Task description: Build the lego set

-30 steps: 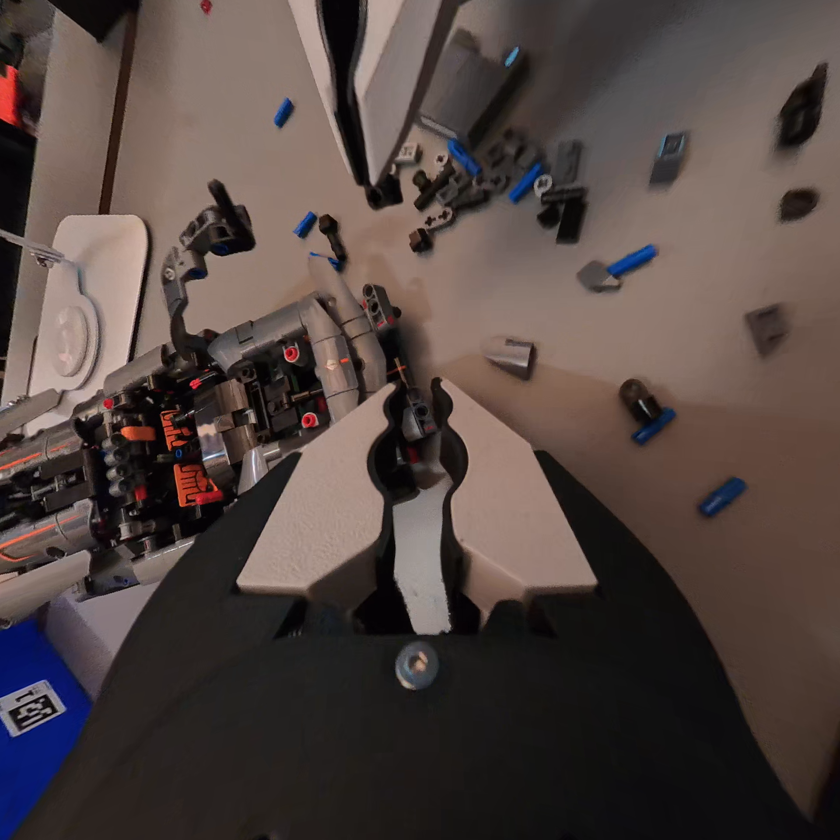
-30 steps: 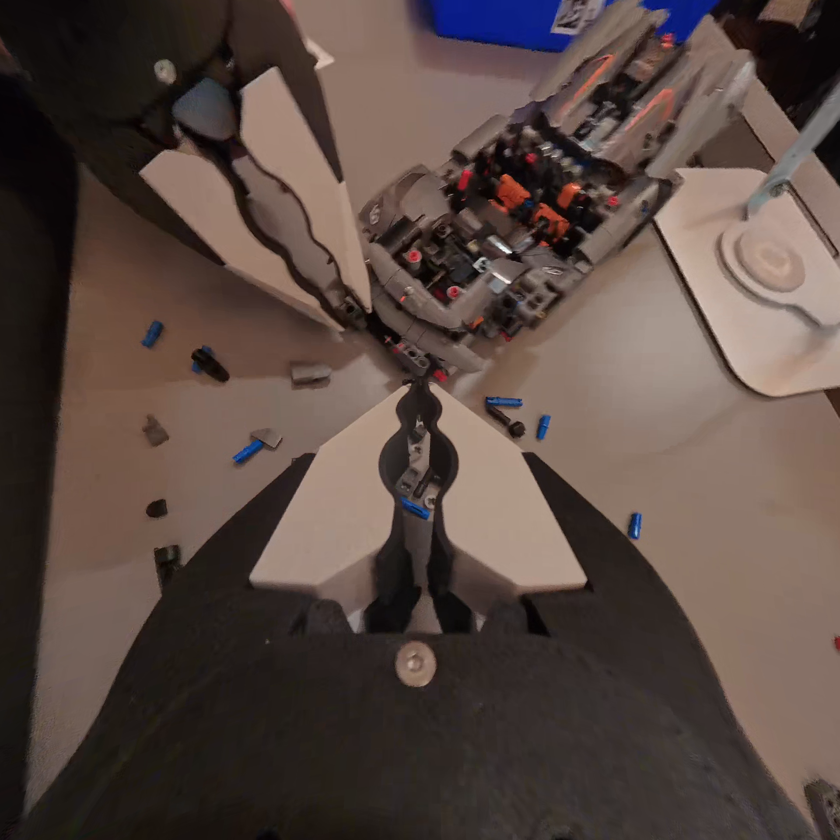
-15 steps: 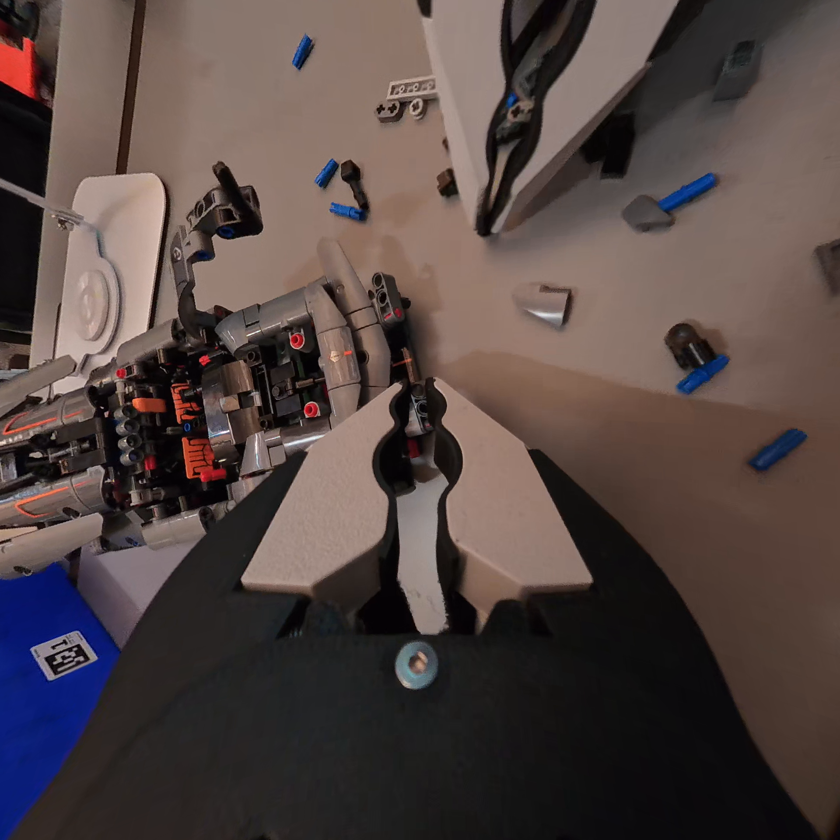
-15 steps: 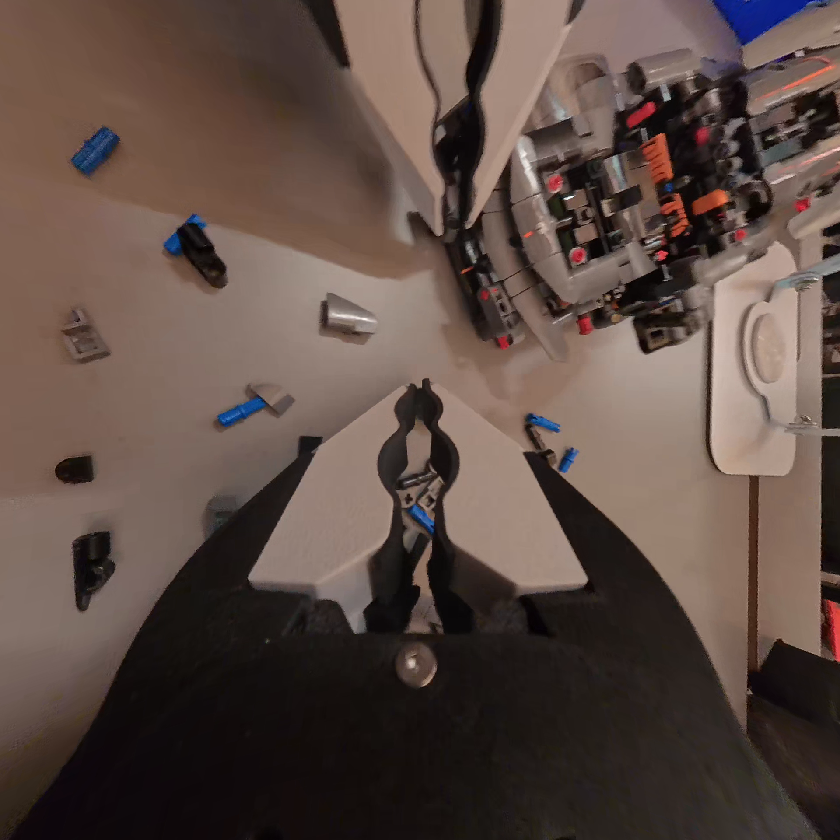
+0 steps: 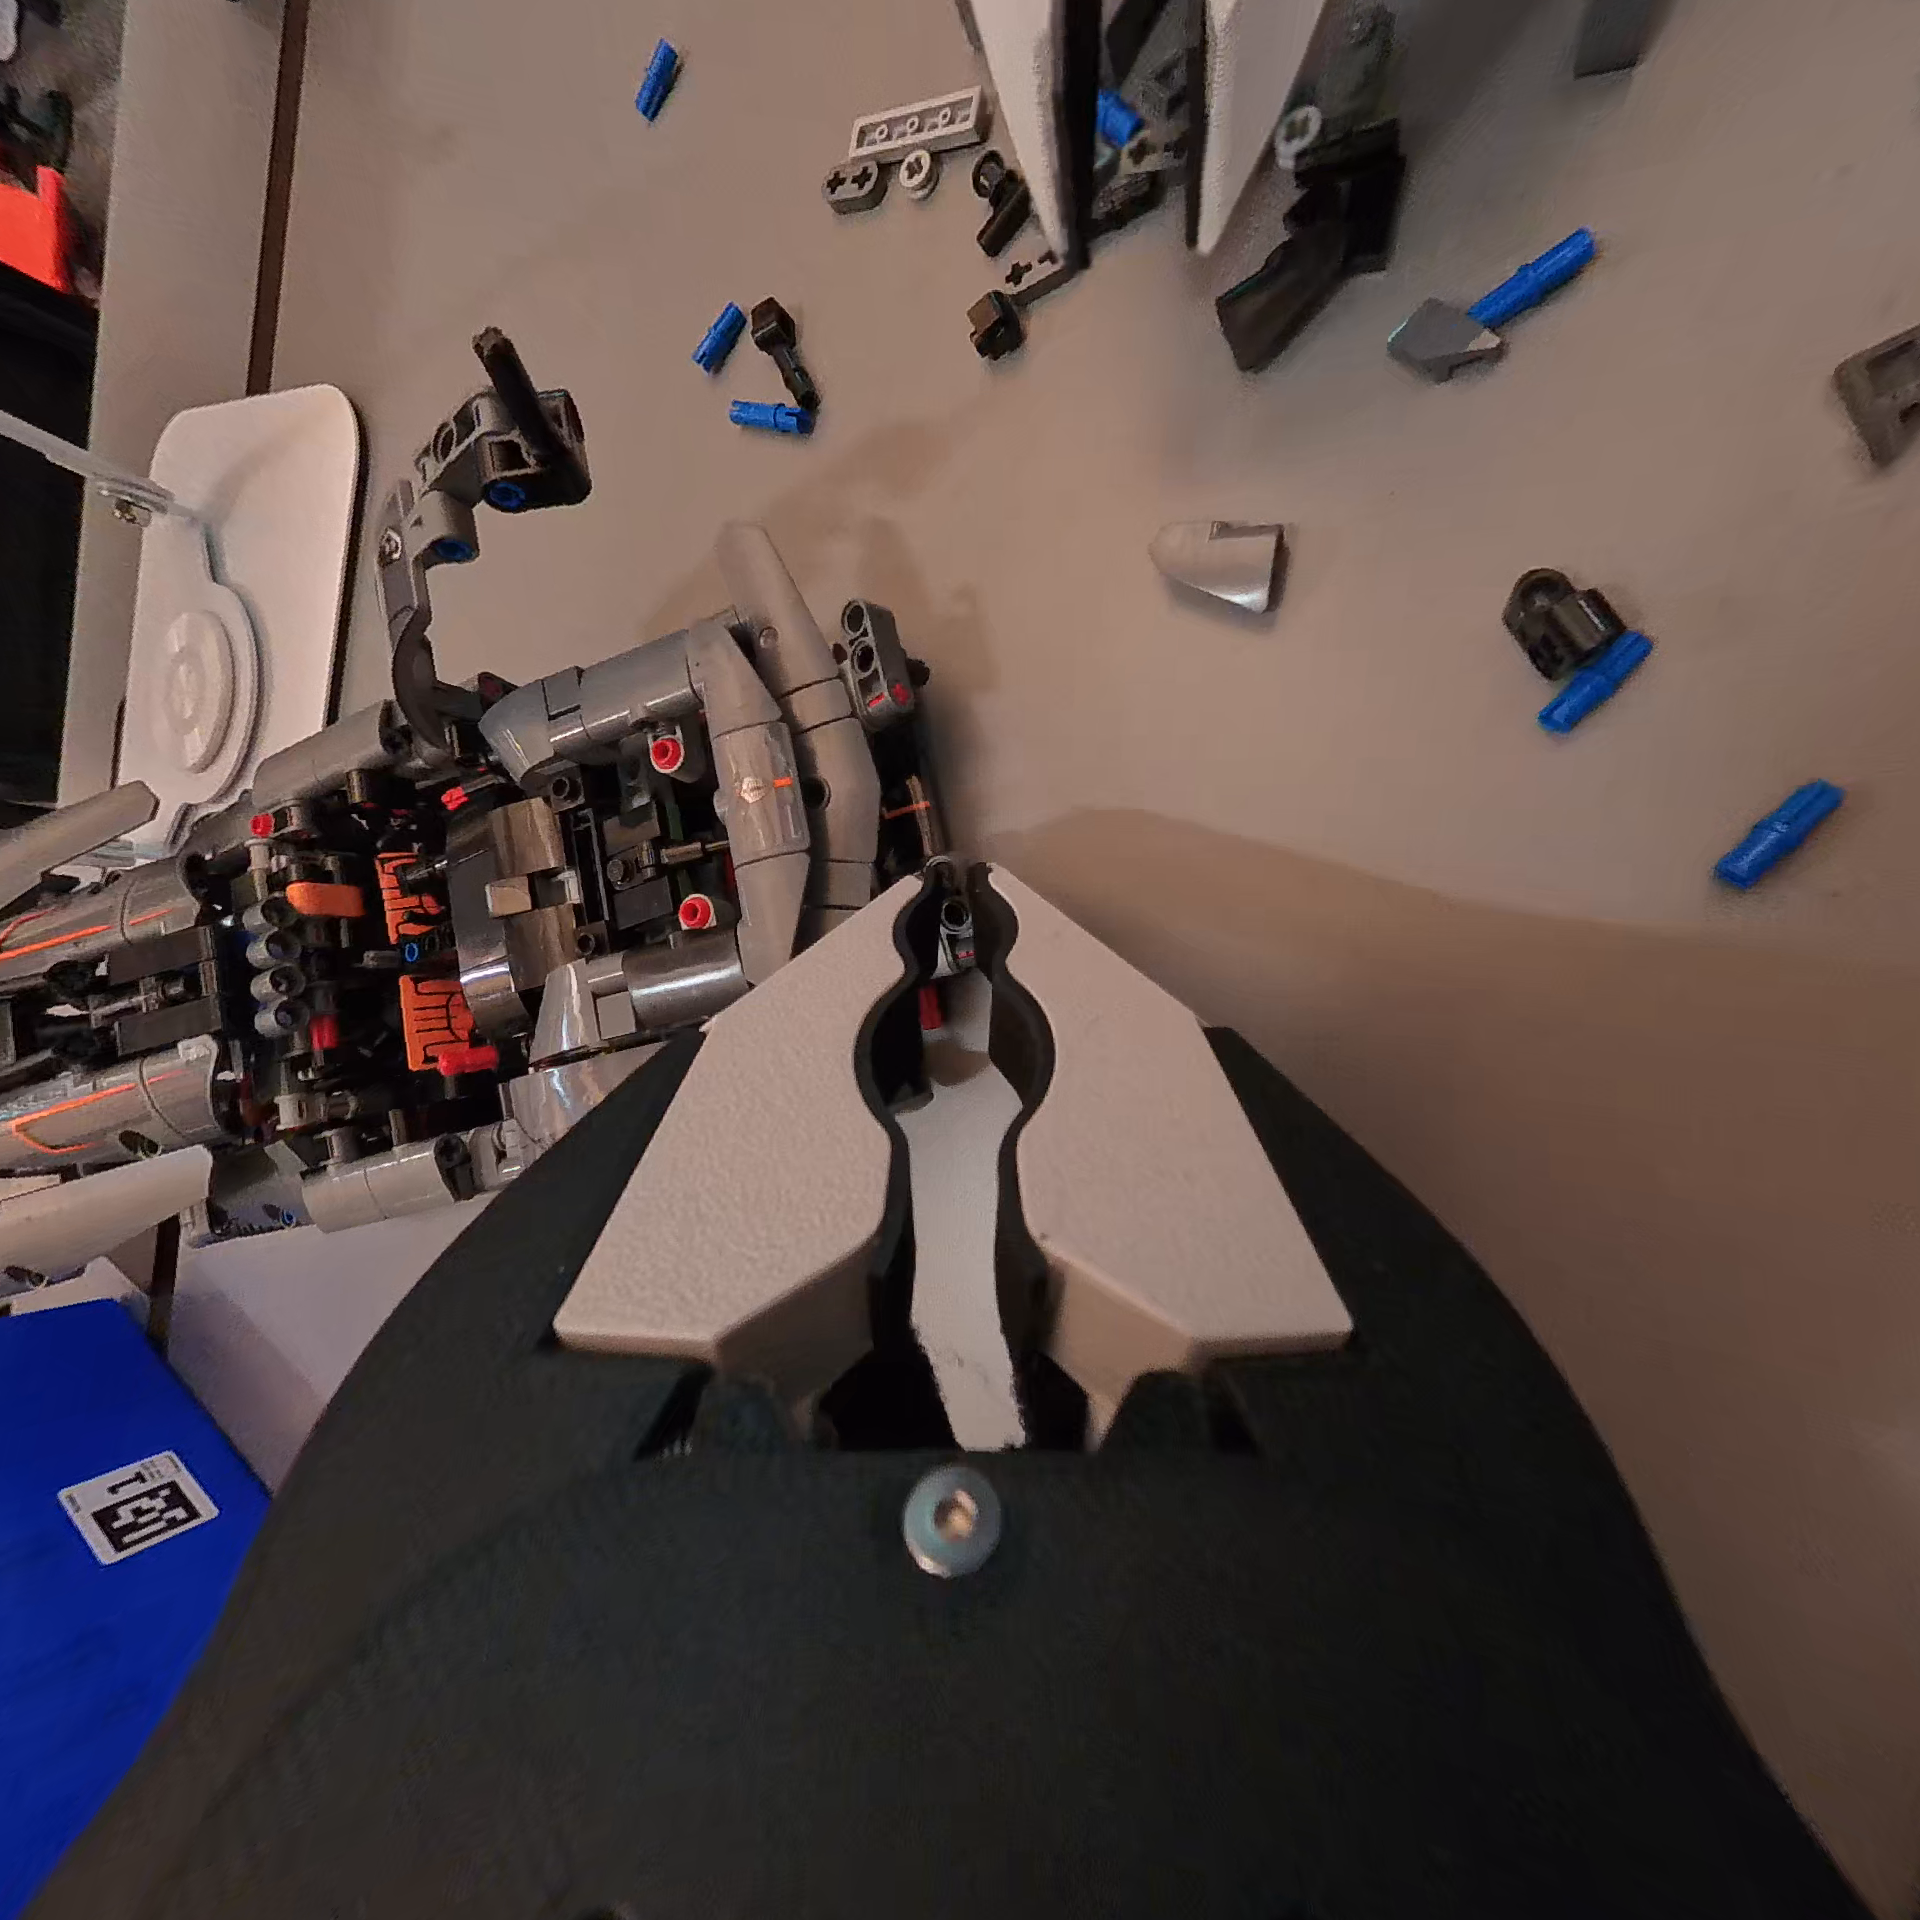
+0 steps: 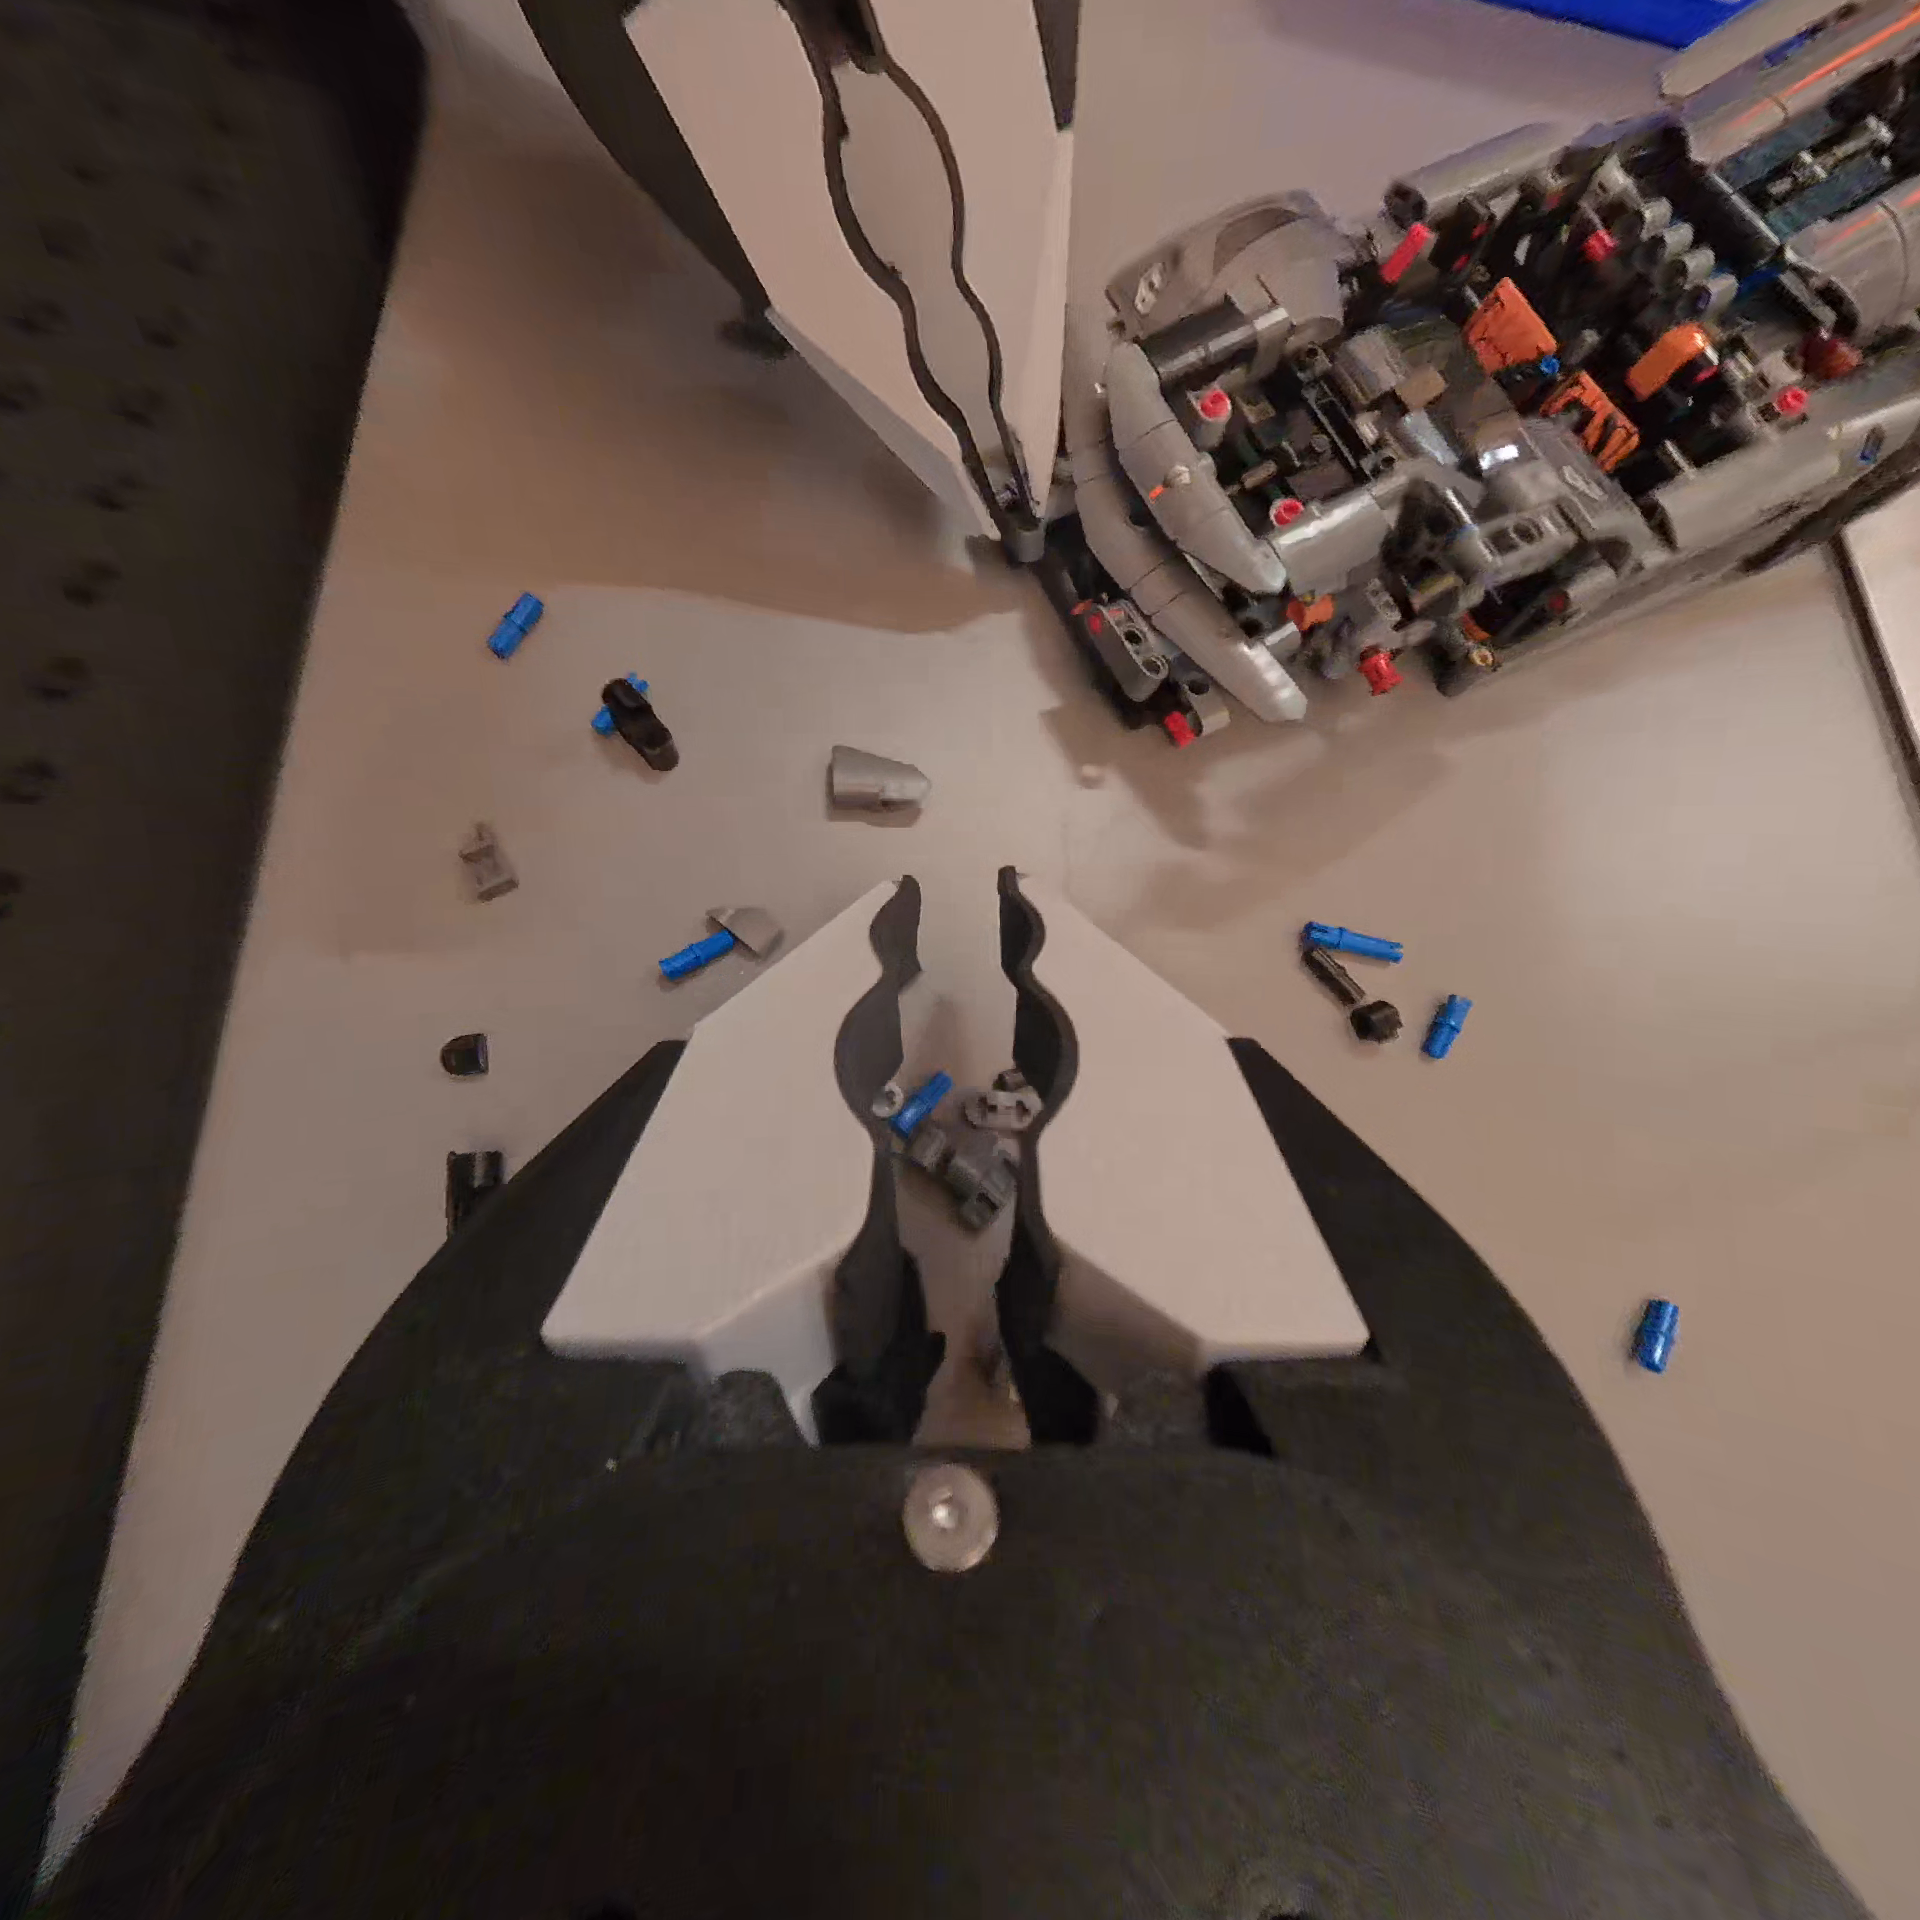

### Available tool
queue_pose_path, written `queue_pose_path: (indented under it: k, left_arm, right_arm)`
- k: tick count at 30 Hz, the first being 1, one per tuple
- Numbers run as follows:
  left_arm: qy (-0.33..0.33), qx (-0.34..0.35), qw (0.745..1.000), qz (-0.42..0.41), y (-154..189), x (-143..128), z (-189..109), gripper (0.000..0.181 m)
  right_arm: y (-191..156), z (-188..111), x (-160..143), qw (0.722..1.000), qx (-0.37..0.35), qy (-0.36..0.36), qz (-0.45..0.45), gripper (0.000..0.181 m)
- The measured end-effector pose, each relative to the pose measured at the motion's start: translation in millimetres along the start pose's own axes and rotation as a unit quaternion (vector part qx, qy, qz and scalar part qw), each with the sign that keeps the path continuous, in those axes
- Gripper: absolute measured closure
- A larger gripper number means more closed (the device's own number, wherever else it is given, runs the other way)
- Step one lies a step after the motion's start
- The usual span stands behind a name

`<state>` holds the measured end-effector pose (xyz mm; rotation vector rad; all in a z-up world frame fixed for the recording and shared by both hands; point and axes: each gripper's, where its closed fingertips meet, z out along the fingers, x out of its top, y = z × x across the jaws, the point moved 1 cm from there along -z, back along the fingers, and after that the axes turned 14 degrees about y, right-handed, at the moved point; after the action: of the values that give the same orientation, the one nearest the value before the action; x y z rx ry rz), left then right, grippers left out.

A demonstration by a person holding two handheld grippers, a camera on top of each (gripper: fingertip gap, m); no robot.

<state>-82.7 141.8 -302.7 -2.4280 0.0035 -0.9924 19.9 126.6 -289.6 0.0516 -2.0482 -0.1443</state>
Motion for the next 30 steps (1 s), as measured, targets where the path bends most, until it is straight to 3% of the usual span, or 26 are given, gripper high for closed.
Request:
queue_pose_path:
  k: [6, 12, 17, 23, 30]
  left_arm:
    - [0.0, -0.003, 1.0, -0.004, 0, -1, -1, 0.179]
    - [-0.002, -0.004, 1.0, -0.006, -1, -2, -2, 0.179]
    - [-0.007, -0.008, 1.0, -0.002, -1, -4, -4, 0.179]
    - [-0.014, -0.018, 1.0, -0.006, -1, -10, -10, 0.177]
    - [-0.012, -0.017, 1.0, 0.0, -1, -10, -10, 0.178]
  right_arm:
    - [-8, -2, -22, 0.996, 0.027, -0.067, 0.049, 0.16]
    - [-16, 0, -17, 0.996, 0.037, -0.073, 0.04, 0.158]
    - [-15, 4, -25, 0.994, 0.035, -0.097, 0.026, 0.17]
    - [-10, 0, -13, 0.997, 0.015, -0.073, 0.03, 0.161]
    - [-13, -1, -27, 0.992, 0.021, -0.118, 0.036, 0.16]
